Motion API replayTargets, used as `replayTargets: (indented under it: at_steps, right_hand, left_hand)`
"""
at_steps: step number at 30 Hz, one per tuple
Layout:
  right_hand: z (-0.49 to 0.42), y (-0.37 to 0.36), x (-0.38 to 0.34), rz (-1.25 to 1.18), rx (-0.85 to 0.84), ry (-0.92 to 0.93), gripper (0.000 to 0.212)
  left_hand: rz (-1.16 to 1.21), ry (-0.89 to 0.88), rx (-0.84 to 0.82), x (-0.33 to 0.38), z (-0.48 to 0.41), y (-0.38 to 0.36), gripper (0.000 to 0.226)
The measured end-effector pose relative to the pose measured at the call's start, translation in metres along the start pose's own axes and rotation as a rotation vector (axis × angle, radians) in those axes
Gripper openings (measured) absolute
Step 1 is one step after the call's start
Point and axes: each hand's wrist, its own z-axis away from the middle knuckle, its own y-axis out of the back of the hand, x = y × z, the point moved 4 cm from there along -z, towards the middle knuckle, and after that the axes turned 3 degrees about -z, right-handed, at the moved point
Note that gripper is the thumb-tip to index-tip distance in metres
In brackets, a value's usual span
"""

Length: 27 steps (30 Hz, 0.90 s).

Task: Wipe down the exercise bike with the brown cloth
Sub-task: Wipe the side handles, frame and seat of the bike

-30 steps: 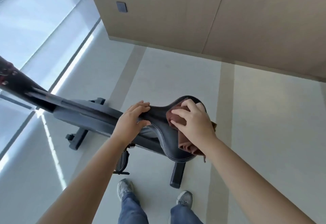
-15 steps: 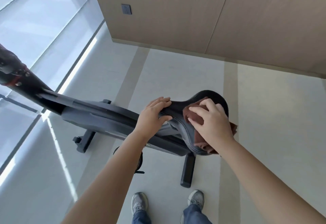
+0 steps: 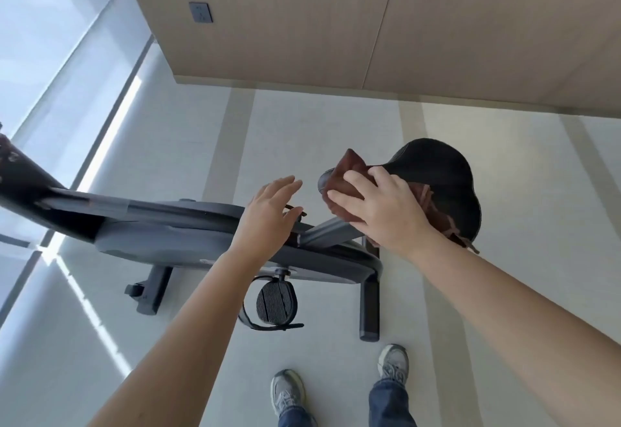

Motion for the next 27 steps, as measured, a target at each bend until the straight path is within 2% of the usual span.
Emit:
replayTargets:
  at_steps: [4,8,11,15,18,21,24,27]
  right_hand:
    - [0.023,0.011,0.012,-0.084,-0.038,-0.095,0.029]
    - [0.004,0.011,-0.001,-0.221,-0.024,-0.249,0.042]
    - [-0.014,0.006,-0.013,-0.201,-0.009,-0.248,0.044]
    - [0.017,0.011,0.000,-0.086,-0.069,-0.125,0.024]
    - [0.043,0.021,0.010,-0.091,-0.077,-0.214,0.027]
    - [0.033,0.022,0.008,-0.152,-0.060,-0.316,0.034]
    - [0.026,0.021,0.008,-0.162,-0.091,-0.315,0.029]
    - [0.052,0.029,0.015,-0.208,-0.125,-0.344,0.035]
  left_hand:
    - [0.071,0.045,0.008,-0.008,0.017,-0.006,0.039]
    - [0.118,0.044,-0.004,-0.015,0.037,-0.010,0.038]
    - [0.142,0.063,0.007,-0.020,0.046,-0.010,0.038]
    - [0.163,0.089,0.029,-0.021,0.045,-0.007,0.037]
    - [0.187,0.075,0.020,-0.013,0.044,-0.009,0.037]
    - [0.173,0.032,0.007,-0.004,0.045,-0.010,0.038]
    - [0.148,0.003,0.016,0.006,0.041,-0.012,0.038]
    - [0.149,-0.029,0.034,0.023,0.033,-0.014,0.038]
